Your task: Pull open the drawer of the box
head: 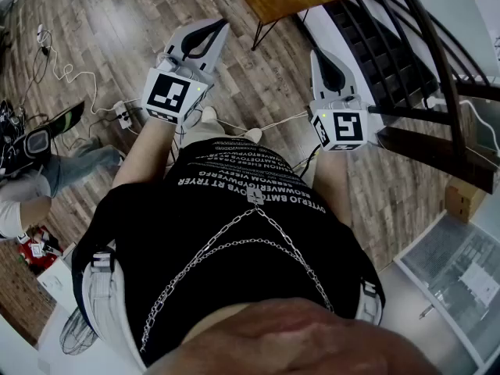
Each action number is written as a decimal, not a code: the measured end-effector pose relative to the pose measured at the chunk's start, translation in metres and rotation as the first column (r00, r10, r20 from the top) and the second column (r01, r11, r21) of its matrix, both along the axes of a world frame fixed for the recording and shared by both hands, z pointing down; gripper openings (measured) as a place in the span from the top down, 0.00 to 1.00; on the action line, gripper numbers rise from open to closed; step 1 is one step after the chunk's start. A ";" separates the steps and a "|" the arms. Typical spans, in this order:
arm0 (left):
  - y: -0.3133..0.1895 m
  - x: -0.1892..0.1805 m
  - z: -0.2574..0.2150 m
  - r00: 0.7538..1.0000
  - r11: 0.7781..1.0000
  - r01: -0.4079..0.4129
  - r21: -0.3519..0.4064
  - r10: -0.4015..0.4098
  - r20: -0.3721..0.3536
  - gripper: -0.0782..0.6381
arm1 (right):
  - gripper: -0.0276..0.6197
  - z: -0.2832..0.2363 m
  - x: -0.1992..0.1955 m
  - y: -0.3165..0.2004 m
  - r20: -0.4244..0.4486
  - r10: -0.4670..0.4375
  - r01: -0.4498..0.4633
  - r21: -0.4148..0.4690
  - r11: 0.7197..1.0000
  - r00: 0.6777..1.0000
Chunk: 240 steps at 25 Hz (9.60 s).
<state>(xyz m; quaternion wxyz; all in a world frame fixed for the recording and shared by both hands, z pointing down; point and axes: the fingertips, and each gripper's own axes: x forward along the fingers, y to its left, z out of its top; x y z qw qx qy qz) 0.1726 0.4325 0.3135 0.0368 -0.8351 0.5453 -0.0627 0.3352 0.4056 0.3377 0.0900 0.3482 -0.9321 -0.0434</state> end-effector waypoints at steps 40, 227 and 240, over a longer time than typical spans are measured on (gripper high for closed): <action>0.034 -0.157 0.020 0.999 1.000 0.003 -0.014 -0.003 -0.054 0.88 | 0.74 0.021 -0.164 0.018 -0.032 0.018 -0.020 -0.057 0.998 0.999; -0.699 -0.304 0.067 0.952 0.934 -0.306 -0.185 0.296 -0.076 0.88 | 0.77 0.184 -0.347 -0.667 -0.036 0.141 -0.142 -0.448 0.883 0.989; -0.739 -0.341 0.082 0.949 0.929 -0.310 -0.201 0.291 -0.122 0.88 | 0.76 0.289 -0.361 -0.709 -0.115 0.193 -0.224 -0.583 0.781 0.974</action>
